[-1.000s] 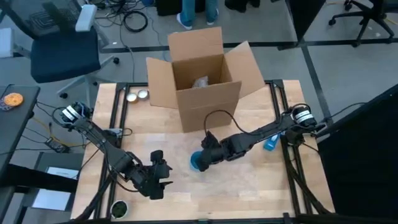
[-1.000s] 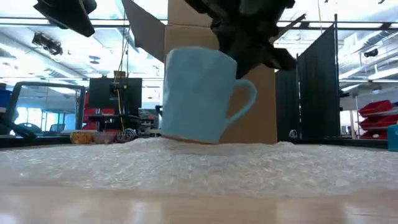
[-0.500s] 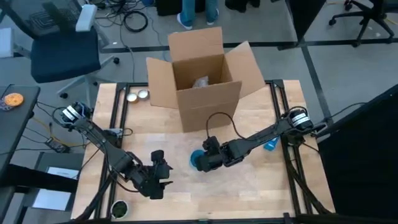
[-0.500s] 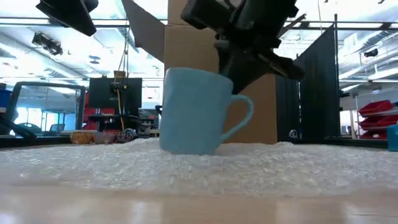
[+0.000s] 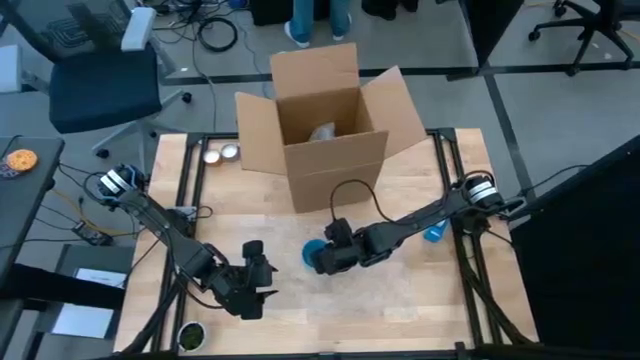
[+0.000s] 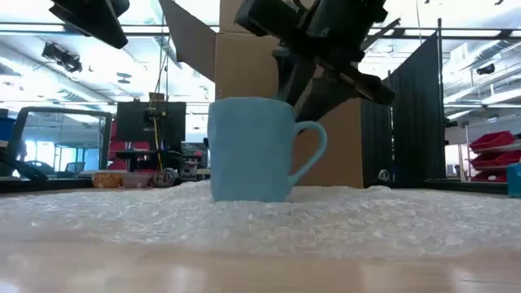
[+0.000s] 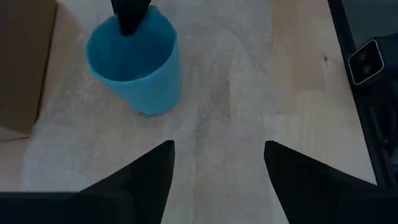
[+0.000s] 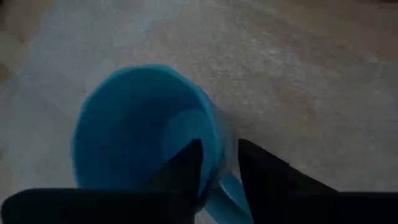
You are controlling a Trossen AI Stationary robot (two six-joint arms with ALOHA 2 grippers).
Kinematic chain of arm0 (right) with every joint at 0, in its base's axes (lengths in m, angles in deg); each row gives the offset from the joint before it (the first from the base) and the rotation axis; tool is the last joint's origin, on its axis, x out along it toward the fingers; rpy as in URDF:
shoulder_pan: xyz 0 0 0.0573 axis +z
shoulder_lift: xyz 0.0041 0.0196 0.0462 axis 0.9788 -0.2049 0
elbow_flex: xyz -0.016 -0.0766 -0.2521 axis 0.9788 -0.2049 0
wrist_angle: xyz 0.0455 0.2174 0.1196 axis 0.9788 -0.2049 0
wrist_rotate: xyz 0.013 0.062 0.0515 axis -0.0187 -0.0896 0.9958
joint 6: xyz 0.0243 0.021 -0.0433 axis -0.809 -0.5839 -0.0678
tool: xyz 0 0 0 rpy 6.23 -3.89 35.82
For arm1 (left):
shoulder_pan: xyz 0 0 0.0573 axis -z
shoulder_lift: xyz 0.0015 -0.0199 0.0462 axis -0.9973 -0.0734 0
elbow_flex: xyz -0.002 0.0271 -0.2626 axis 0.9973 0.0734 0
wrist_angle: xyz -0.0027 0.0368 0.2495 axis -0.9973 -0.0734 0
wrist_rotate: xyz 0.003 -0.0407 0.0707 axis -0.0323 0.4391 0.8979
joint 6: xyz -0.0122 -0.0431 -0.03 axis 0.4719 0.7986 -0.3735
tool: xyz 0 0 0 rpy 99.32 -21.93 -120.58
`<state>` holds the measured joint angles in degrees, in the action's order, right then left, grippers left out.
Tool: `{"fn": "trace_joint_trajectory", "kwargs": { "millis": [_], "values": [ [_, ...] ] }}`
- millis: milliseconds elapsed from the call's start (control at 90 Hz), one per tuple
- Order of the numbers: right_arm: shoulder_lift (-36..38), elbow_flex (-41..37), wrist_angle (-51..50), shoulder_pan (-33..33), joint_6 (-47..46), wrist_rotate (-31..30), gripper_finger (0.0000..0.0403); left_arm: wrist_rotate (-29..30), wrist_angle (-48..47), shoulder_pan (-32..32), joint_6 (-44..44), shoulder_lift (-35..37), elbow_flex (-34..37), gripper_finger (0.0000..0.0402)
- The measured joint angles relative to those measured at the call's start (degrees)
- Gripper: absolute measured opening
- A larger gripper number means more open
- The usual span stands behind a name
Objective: Wrap mug
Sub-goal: Wrap the blue cup with bubble wrap
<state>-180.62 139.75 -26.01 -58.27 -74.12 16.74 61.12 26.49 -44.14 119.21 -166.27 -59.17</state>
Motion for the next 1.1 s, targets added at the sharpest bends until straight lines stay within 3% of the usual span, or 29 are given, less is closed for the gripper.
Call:
{"fn": "trace_joint_trajectory", "kwargs": {
  "millis": [222,356,500,600,700,878,1100],
  "values": [
    [6.5,0.0,-5.6,1.9,5.3,-1.4,0.0157,1.7,0.0,0.0,0.0,0.0,0.0,0.0234],
    [10.6,0.0,-23.6,3.4,1.2,-0.9,0.0182,1.7,0.2,0.0,0.0,0.0,0.0,0.0234],
    [11.8,0.0,-46.0,4.2,-7.0,3.9,0.0201,2.8,1.0,0.0,0.0,0.0,0.0,0.0234],
    [11.8,-2.5,-54.0,4.2,-7.7,5.7,0.021,3.5,1.2,0.0,0.0,0.0,0.0,0.0234],
    [13.0,-8.0,-52.0,3.3,-6.4,9.0,0.0217,3.8,1.5,0.0,0.1,0.0,0.0,0.0234],
    [16.4,-21.3,-36.0,0.8,-2.2,15.2,0.0219,3.7,2.4,0.0,0.1,0.0,0.0,0.0234],
    [21.1,-31.0,-27.4,-0.6,-2.5,16.2,0.0215,3.7,2.4,0.0,0.3,0.0,0.0,0.0234]
  ]
}}
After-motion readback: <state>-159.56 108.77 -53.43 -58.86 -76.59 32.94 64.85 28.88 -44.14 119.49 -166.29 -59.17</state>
